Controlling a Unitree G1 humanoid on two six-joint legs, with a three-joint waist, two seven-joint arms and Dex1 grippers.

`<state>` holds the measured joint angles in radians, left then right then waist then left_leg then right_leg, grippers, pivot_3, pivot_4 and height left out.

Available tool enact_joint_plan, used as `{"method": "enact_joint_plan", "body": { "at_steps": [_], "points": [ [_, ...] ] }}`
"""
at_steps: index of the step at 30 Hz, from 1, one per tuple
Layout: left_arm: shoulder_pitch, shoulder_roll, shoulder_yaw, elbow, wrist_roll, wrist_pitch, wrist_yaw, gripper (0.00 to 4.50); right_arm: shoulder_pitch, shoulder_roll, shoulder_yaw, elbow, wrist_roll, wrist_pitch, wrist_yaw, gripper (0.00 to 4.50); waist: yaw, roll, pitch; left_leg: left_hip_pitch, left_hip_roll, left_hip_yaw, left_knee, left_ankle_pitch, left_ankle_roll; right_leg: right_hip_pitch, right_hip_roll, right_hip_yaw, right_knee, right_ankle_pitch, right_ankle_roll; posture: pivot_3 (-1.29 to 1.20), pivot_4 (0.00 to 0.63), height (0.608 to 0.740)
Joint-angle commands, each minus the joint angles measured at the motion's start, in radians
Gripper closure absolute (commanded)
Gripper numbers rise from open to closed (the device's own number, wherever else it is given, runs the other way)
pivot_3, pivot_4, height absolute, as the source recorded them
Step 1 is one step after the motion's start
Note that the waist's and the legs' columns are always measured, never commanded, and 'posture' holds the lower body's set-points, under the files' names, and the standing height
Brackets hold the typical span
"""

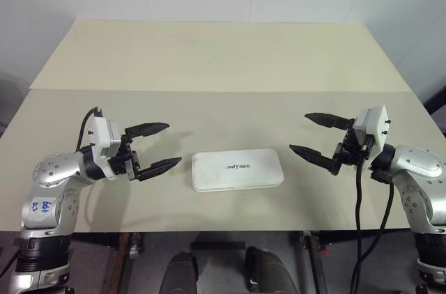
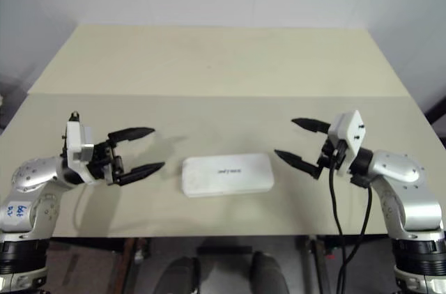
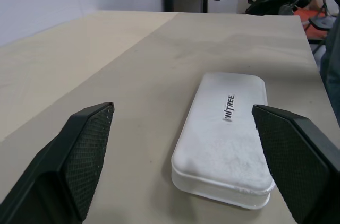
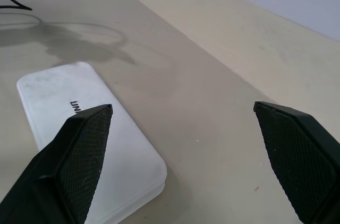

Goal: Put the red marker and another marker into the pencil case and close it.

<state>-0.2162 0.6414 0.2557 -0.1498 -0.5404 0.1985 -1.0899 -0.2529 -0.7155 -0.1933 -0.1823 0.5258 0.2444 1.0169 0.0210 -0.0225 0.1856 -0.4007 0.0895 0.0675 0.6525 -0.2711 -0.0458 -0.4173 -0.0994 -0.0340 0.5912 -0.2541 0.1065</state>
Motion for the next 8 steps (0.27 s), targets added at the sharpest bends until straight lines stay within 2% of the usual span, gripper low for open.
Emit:
{"method": "enact_joint_plan", "body": {
  "at_steps": [1, 8],
  "points": [
    [0.015, 0.006, 0.027, -0.041, -0.022, -0.011, 0.021, 0.02, -0.014, -0.015, -0.006, -0.014, -0.004, -0.002, 0.001, 0.00, 0.002, 0.000, 0.000, 0.000, 0.000, 0.000, 0.000, 0.000, 0.000, 0.000, 0.000, 0.000, 0.000, 0.000, 0.000, 0.00, 0.150, 0.740],
    [0.034, 0.026, 0.024, -0.054, -0.013, -0.027, 0.023, 0.02, 0.031, -0.065, 0.004, -0.034, -0.034, -0.018, 0.058, 0.00, 0.004, 0.000, 0.000, 0.000, 0.000, 0.000, -0.001, 0.000, 0.000, 0.000, 0.000, 0.000, -0.001, 0.000, 0.000, 0.00, 0.150, 0.740]
  ]
}}
